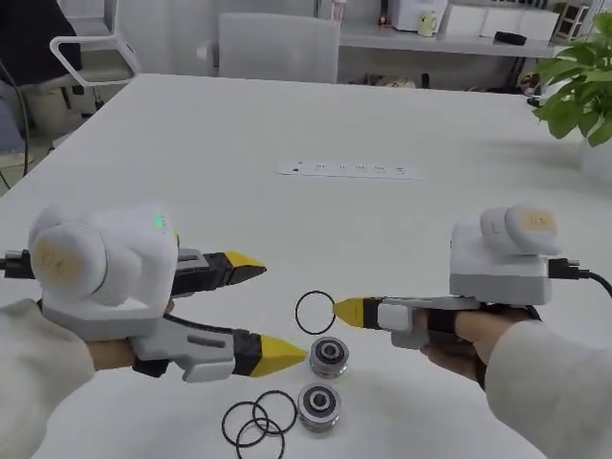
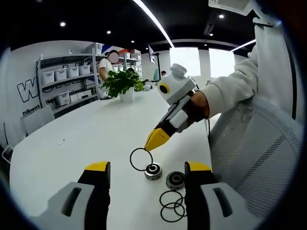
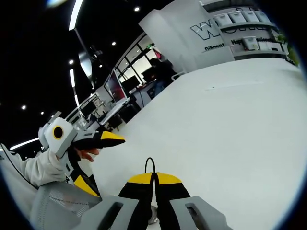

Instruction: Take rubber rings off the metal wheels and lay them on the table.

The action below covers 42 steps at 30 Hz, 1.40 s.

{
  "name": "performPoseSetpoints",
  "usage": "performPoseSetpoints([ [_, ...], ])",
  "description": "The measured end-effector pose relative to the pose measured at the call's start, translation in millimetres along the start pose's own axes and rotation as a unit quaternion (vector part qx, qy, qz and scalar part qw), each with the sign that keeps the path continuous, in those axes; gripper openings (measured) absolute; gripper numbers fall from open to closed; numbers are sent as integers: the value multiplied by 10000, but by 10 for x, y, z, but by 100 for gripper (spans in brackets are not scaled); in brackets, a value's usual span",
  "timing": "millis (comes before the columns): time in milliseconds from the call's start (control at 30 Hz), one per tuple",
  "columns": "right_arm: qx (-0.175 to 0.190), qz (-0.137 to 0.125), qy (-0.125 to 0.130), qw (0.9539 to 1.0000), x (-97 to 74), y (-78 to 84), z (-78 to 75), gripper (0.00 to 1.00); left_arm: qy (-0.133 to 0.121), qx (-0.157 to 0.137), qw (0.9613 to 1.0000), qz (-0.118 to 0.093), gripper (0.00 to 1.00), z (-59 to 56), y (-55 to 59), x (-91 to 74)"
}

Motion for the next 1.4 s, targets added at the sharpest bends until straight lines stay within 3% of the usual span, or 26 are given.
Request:
performPoseSetpoints([
  [167, -16, 9, -91, 10000, -3, -4, 71, 0, 62, -84, 9999, 33, 75, -135, 74, -45],
  [367, -51, 50, -210, 9998, -6, 22, 152, 0, 74, -154, 9995, 262, 76, -270, 244, -124],
  [567, -85, 109, -359, 9993, -6, 54, 238, 0, -46, -379, 9992, 134, 79, -282, 321, -219],
  [767, -194, 242, -527, 9981, 3, 133, 352, 0, 15, -516, 9980, 378, 83, -334, 528, -210],
  [933, -321, 381, -638, 9967, 14, 213, 436, 0, 23, -681, 9966, 454, 83, -332, 646, -213],
  [1233, -679, 747, -766, 9919, 55, 447, 558, 0, 159, -777, 9951, 586, 83, -378, 734, -189],
  [1400, -1050, 1052, -898, 9848, 68, 639, 640, 0, 201, -805, 9947, 613, 83, -399, 746, -182],
])
Point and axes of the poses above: the centre of the closed fingertips' face, and the gripper's own axes: x roughly forward along the fingers, z roughly to its left, y roughly out of its underside, the point moved 1 cm from there along -x, roughly backward along the fingers, and after that the axes turned 14 degrees about y, right-handed, at the moved point
